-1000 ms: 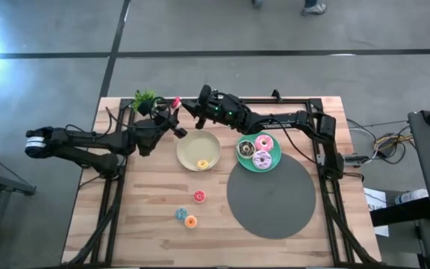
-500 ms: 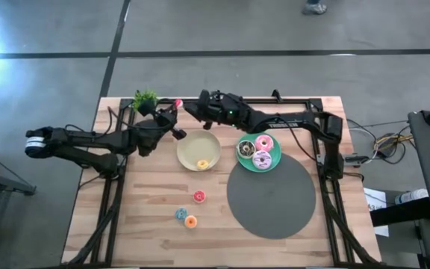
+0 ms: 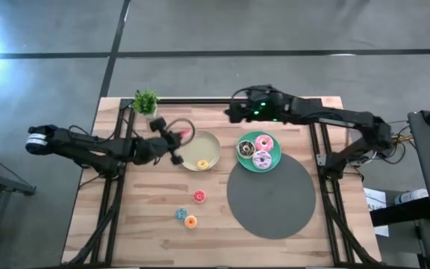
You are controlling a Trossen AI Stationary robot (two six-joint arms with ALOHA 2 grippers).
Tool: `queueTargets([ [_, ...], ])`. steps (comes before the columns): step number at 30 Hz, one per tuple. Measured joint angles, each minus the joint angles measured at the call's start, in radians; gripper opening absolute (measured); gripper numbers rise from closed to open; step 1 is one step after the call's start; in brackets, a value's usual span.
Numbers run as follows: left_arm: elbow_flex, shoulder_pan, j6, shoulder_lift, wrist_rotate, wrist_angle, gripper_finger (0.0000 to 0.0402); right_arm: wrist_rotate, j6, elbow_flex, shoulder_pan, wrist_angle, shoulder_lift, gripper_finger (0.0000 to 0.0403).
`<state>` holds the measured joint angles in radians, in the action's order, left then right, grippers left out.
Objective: Pick & Place donuts
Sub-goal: Put the small red donut on the white plate
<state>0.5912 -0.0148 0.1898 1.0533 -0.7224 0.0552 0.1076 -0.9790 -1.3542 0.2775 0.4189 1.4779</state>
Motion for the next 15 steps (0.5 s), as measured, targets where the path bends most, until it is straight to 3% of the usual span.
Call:
queueTargets([
  [6, -0.081, -0.074, 0.021, 0.051, 0.090, -0.005, 0.0002, 0.057, -0.028, 0.103, 0.000, 0.043, -0.143, 0.0210],
  [15, -0.035, -0.067, 0.026, 0.270, 0.222, -0.036, 0.0002, 0.078, -0.136, 0.255, 0.000, -0.040, -0.209, 0.0210],
])
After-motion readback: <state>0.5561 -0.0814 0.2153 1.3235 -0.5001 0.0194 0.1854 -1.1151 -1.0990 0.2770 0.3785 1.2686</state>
